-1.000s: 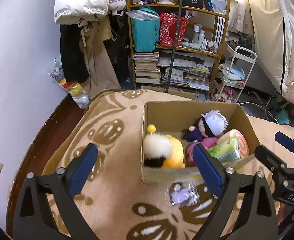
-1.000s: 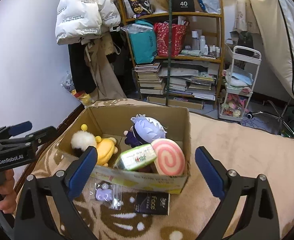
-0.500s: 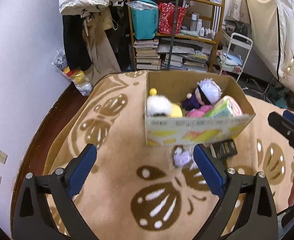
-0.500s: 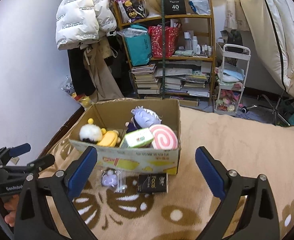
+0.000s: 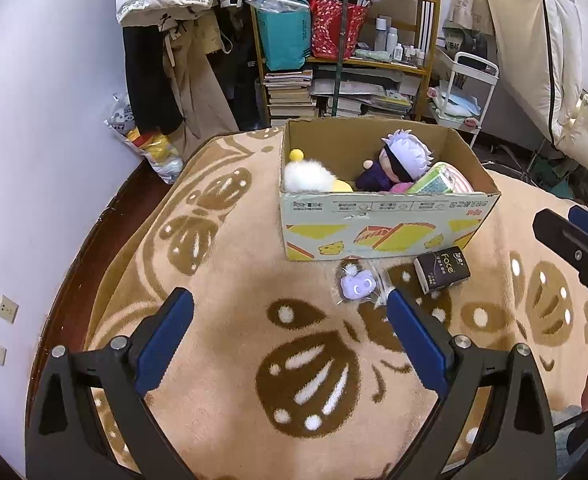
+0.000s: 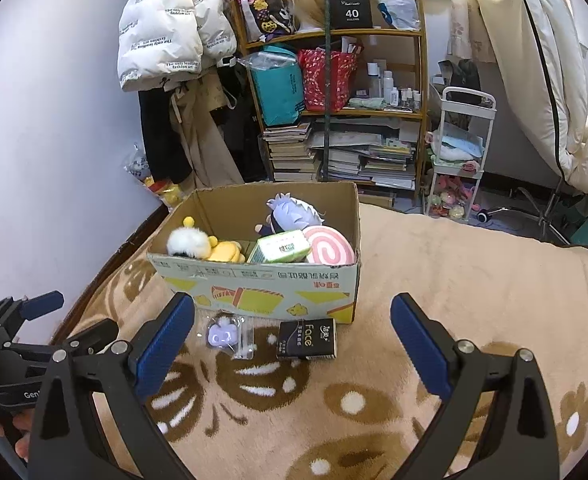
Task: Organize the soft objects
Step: 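Move the left tool to the bagged purple toy while the right tool approaches the black Face tissue pack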
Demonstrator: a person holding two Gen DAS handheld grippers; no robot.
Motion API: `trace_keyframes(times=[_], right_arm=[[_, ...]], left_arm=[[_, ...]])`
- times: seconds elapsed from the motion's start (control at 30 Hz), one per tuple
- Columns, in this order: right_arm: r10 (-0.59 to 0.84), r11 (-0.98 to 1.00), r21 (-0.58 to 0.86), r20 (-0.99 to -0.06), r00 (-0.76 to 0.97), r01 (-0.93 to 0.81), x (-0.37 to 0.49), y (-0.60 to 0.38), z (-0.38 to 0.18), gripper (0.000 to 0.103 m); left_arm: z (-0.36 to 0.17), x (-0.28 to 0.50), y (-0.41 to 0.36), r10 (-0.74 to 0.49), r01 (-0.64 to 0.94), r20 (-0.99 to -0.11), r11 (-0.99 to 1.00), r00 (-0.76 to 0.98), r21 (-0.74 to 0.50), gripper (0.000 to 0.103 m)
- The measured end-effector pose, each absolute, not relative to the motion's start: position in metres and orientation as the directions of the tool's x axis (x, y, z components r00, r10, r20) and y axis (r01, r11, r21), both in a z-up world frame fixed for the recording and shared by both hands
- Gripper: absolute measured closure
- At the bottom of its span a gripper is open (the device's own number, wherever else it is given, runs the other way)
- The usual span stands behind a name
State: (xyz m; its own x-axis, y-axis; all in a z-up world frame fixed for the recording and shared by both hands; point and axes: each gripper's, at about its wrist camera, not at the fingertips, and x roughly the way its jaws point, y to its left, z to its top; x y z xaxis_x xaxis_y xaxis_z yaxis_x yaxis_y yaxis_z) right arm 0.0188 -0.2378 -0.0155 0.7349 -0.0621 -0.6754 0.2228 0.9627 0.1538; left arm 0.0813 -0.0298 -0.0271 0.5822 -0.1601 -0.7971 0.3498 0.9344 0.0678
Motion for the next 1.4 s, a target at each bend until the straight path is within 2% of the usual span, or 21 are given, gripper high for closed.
trace_keyframes(times=[0.83,1.4], right_arm=[[-0.046,0.948,0.176,-0.746,0.665,0.264,0.056,-0.247,-0.061,0.0],[-0.033,0.951,0.145,-0.831,0.555,0.274,0.093,-0.249,-0.103,0.0]], left_arm=[[-0.072,0.113,-0.058,-0.191,0.364,-0.804,0.931,0.563,0.033,0.007],[-0.124,0.143,-0.081,-0.247,0.42,-0.854,0.907,0.459,-0.036,0.007]])
